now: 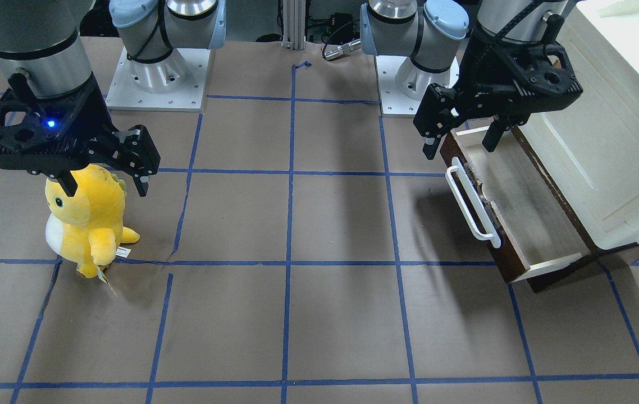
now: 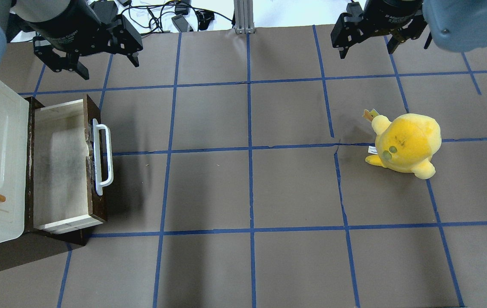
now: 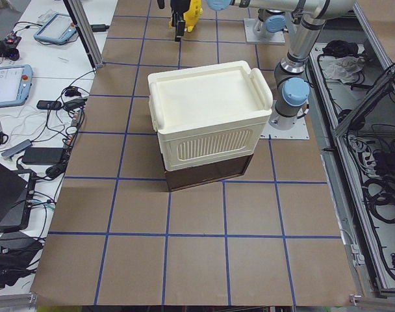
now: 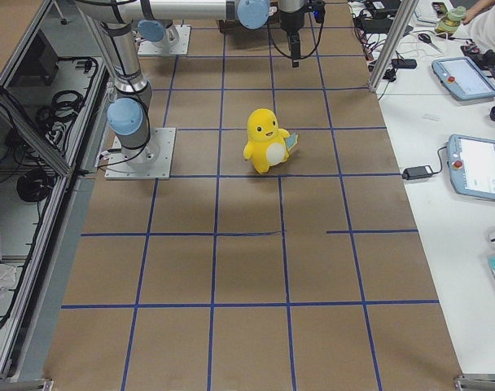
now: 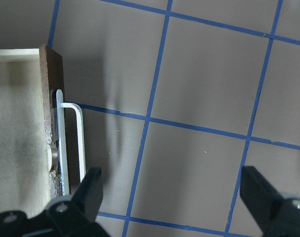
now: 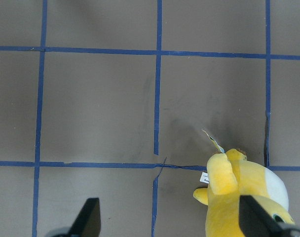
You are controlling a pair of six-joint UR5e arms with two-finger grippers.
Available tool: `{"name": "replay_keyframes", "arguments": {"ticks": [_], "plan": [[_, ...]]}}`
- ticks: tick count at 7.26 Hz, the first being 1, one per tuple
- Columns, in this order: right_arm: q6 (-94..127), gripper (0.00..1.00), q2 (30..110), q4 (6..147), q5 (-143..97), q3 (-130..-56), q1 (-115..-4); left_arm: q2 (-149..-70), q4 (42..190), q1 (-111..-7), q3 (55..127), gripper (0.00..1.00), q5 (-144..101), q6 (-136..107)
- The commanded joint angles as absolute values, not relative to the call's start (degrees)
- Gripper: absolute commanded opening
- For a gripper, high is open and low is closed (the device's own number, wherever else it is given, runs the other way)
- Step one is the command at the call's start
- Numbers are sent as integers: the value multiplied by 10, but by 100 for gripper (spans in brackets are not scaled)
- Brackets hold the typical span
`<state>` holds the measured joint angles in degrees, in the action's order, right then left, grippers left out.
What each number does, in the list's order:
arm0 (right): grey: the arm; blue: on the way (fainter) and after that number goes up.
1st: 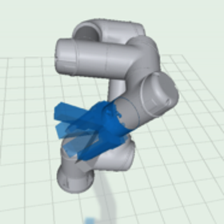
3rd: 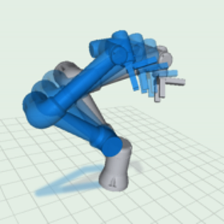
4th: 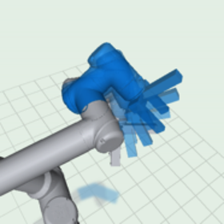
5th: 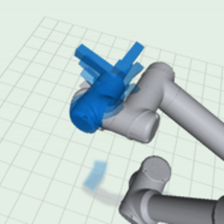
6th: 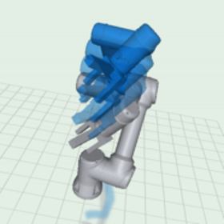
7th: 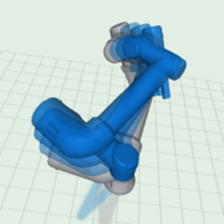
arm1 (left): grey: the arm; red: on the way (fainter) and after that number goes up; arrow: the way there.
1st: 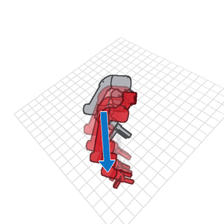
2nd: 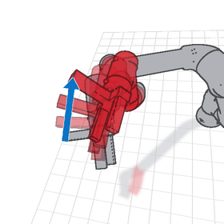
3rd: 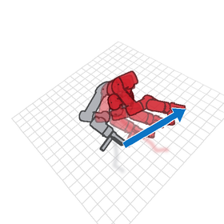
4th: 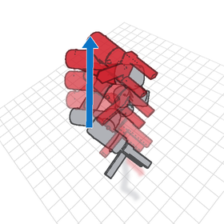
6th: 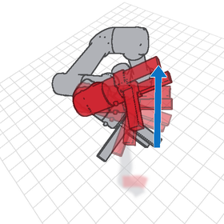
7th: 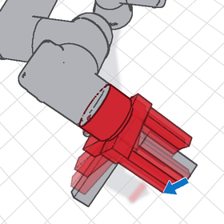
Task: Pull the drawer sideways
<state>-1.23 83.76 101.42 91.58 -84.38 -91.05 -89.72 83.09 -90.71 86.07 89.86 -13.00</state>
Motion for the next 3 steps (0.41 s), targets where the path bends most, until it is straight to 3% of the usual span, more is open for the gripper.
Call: {"name": "replay_keyframes", "arguments": {"ticks": [1,3], "plan": [[-12,100,838,1014,916,-844,-911,-896,835,-907,862,100,903,-130],[-12,100,838,1014,916,-844,-911,-896,836,-907,861,100,903,-130]]}}
